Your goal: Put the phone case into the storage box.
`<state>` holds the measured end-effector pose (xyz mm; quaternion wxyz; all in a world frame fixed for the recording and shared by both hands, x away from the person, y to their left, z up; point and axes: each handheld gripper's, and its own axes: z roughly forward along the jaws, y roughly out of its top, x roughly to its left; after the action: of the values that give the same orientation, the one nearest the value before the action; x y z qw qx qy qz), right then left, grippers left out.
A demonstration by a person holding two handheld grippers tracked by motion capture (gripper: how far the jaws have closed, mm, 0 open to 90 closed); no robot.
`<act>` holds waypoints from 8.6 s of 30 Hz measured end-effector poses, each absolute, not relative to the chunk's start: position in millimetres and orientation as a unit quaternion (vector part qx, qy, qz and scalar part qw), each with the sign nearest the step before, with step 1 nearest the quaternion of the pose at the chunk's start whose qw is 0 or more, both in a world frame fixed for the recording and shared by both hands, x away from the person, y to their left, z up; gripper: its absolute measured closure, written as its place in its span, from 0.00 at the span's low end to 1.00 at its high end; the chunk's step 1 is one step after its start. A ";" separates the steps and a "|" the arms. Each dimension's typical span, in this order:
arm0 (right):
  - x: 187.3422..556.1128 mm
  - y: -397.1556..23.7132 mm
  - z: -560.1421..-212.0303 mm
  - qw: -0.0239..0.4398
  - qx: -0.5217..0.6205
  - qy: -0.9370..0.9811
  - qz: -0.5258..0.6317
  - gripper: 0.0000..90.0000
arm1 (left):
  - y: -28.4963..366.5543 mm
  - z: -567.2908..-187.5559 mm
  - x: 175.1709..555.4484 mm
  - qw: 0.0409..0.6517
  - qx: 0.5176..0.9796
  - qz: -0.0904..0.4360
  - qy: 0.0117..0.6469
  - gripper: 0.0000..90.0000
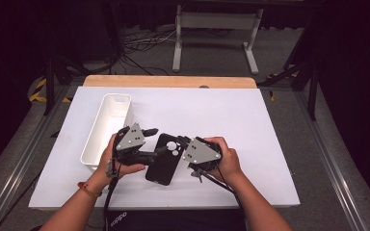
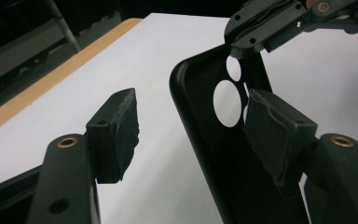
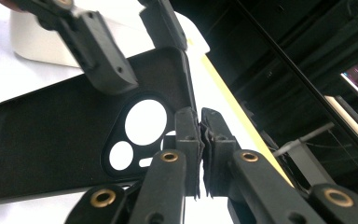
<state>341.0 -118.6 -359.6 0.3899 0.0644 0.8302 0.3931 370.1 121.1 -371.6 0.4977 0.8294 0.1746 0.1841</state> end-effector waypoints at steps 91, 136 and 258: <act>347.4 -149.1 -367.9 0.366 0.191 0.786 0.460 0.18 | 155.1 -347.6 351.1 0.565 0.766 0.225 0.210 0.92; 315.0 -234.7 -419.9 0.384 0.255 0.759 0.460 0.18 | 171.8 -329.4 351.2 0.589 0.738 0.245 0.220 0.92; 329.8 -241.3 -436.3 0.348 0.300 0.764 0.453 0.19 | 266.6 -366.1 518.8 0.505 0.733 0.308 0.337 0.92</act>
<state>329.8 -241.3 -436.3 0.3478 0.2997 0.7640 0.4532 518.8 266.6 -366.1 0.5050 0.7328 0.3368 0.3075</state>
